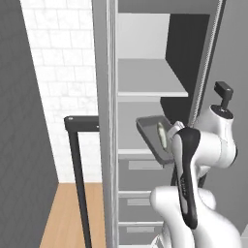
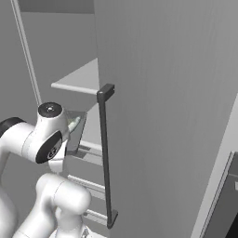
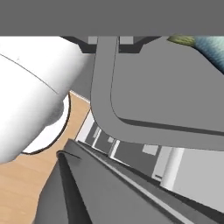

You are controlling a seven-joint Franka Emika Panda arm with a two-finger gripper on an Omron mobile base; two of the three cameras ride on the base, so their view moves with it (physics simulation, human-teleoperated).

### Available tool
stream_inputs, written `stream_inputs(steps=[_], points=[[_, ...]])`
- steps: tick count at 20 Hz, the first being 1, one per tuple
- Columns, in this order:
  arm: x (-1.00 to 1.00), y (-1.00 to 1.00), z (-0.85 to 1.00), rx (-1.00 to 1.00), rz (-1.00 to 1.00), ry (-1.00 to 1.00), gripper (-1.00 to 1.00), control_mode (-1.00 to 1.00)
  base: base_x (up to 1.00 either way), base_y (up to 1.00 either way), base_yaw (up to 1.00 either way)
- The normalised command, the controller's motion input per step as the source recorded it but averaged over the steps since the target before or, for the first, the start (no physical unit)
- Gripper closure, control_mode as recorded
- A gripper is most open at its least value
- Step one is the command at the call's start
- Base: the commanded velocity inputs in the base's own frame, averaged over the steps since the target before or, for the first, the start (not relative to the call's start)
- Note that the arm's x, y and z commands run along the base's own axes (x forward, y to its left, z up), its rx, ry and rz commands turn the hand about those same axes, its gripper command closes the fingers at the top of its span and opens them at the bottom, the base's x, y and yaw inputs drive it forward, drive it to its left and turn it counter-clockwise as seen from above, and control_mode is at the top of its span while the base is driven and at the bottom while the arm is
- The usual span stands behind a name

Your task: Take the meat container that has the fish and place it on the second highest rack of the freezer. Then take the vegetable container that has the tomato and potato and place it on the highest rack of the freezer.

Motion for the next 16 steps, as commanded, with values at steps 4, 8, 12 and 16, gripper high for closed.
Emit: stream_inputs(steps=[4,8,12,16], points=[[0.89,0.05,0.0,-0.01,-0.18,0.0,1.0,-1.0,0.0,0.0,0.0],[0.81,-0.03,-0.37,0.0,-0.11,0.07,1.0,-1.0,0.0,0.0,0.0],[0.85,0.0,-0.65,-0.02,-0.11,0.18,1.0,-1.0,0.0,0.0,0.0],[0.75,-0.01,-0.25,-0.02,-0.09,0.03,1.0,-1.0,0.0,0.0,0.0]])
